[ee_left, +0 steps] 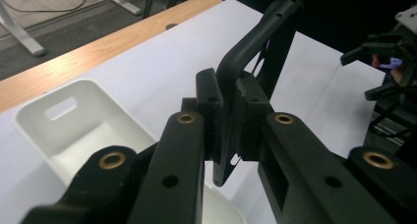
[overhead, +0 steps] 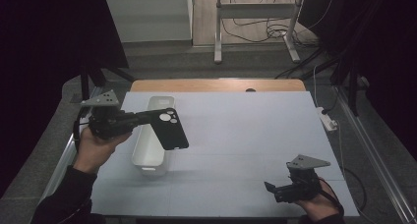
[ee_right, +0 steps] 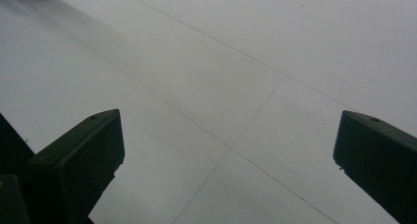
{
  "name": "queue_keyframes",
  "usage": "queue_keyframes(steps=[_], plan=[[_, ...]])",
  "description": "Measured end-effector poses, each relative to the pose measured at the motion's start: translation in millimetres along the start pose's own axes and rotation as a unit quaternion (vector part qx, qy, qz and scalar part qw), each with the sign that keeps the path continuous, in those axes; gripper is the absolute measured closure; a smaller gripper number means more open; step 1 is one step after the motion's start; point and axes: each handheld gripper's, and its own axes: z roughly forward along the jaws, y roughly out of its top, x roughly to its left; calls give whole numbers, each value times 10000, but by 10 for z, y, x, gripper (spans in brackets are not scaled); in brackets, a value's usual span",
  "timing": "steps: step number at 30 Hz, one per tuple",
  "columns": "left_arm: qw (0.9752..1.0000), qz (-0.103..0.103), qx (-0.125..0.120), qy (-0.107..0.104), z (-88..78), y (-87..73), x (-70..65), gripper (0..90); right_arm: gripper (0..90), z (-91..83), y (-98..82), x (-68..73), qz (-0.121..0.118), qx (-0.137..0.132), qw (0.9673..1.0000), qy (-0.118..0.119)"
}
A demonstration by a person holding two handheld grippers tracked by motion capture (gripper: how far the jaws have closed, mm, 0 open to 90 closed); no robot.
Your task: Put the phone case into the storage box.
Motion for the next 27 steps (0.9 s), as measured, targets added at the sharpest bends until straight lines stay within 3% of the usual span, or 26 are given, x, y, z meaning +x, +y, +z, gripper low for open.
queue_keyframes(steps=[15,27], plan=[[9995,-11,45,312,-220,-22,160,825,0,-110,-79,-99,312,-180,9992,-198],[9984,-1,114,549,-297,-73,311,824,0,-139,-95,-116,383,-229,9987,-239]])
